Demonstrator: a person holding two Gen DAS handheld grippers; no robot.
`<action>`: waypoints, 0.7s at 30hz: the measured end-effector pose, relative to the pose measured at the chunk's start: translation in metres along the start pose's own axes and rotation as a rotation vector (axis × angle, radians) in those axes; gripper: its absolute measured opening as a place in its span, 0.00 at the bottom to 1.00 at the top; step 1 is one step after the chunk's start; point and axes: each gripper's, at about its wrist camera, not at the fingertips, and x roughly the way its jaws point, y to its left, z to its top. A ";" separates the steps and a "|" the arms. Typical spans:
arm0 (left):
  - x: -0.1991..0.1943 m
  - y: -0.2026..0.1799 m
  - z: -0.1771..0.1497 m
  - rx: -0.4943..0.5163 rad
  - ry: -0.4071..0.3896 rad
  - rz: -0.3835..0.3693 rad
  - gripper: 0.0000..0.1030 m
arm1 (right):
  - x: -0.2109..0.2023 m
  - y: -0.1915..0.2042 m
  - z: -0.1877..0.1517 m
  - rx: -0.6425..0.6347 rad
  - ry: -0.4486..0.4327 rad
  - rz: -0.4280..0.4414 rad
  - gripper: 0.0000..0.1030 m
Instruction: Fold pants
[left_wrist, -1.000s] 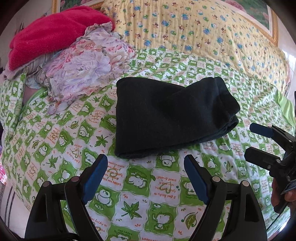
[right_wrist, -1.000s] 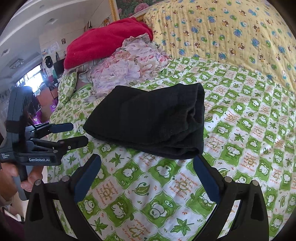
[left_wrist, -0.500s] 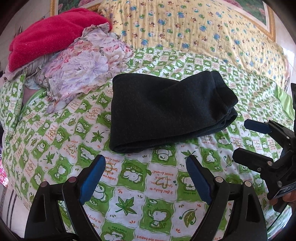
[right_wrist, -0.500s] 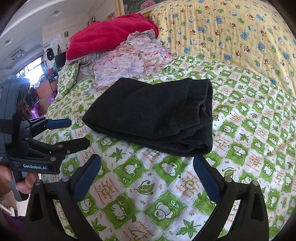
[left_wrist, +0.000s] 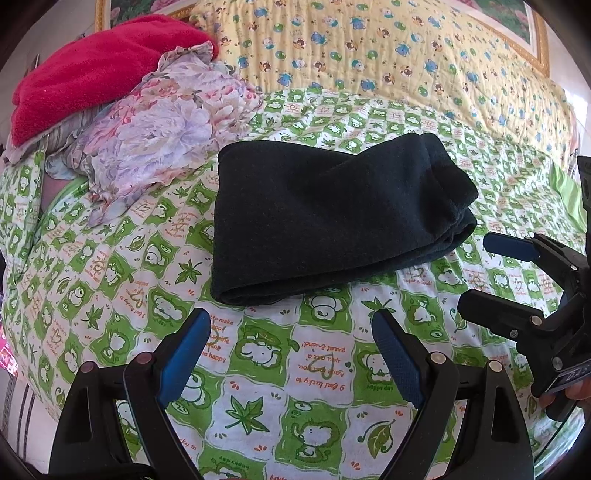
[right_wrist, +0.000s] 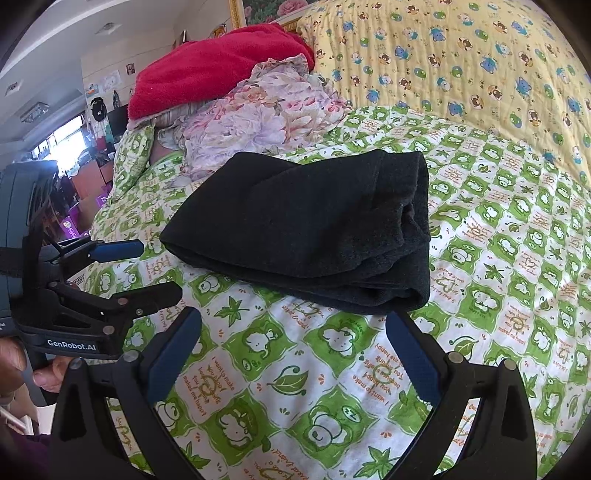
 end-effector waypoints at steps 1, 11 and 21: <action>0.000 0.000 0.000 0.001 -0.001 0.001 0.87 | -0.001 0.000 0.000 0.001 0.000 0.002 0.97; 0.005 -0.001 0.002 0.009 0.007 -0.005 0.87 | 0.002 -0.003 0.002 0.006 -0.002 0.000 0.97; 0.008 -0.002 0.002 0.010 0.015 -0.003 0.87 | 0.004 -0.007 0.002 0.020 0.001 0.005 0.97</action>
